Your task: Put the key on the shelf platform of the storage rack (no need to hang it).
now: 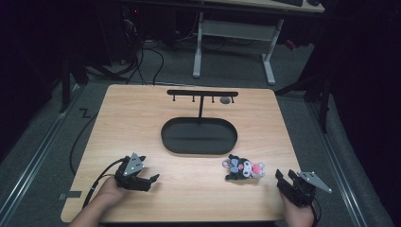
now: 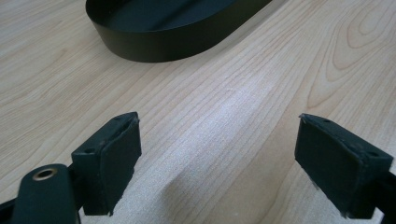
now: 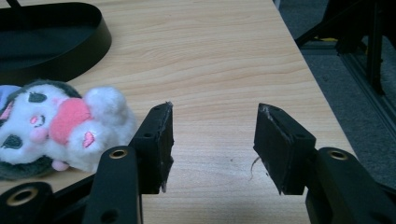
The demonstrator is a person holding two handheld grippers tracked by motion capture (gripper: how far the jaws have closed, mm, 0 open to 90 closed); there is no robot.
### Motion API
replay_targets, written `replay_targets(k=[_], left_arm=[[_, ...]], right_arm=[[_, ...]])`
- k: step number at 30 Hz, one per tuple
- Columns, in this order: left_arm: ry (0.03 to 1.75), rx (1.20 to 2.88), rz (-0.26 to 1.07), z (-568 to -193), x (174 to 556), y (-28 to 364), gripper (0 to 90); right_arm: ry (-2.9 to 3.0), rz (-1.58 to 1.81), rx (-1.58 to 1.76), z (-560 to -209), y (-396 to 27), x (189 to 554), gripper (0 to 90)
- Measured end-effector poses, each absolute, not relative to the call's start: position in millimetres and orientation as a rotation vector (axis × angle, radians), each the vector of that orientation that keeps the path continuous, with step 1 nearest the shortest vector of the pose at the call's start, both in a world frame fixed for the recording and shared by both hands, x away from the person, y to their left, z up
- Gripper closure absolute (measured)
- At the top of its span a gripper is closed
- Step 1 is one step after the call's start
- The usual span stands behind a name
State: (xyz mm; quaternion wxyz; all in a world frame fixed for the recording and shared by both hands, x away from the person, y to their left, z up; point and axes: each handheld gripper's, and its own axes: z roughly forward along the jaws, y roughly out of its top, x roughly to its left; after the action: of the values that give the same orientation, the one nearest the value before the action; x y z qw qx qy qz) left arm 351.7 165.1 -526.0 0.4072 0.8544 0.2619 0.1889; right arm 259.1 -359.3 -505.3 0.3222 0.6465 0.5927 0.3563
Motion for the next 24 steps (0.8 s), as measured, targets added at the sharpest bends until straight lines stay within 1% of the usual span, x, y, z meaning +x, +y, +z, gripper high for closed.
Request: replay_targets(k=[7, 10, 24], left_arm=[[0.654, 2.157, 0.478, -526.0, 351.0, 165.0, 15.4], [0.655, 2.156, 0.477, -526.0, 351.1, 165.1, 15.4], [0.657, 2.156, 0.474, -526.0, 351.6, 165.3, 15.5]], right_arm=[[1.594, 0.942, 1.689, -506.9, -354.9, 262.2, 41.3], [1.604, 0.946, 1.691, -507.5, -353.3, 262.9, 40.3], [1.631, 0.959, 1.674, -507.7, -347.9, 264.1, 40.0]])
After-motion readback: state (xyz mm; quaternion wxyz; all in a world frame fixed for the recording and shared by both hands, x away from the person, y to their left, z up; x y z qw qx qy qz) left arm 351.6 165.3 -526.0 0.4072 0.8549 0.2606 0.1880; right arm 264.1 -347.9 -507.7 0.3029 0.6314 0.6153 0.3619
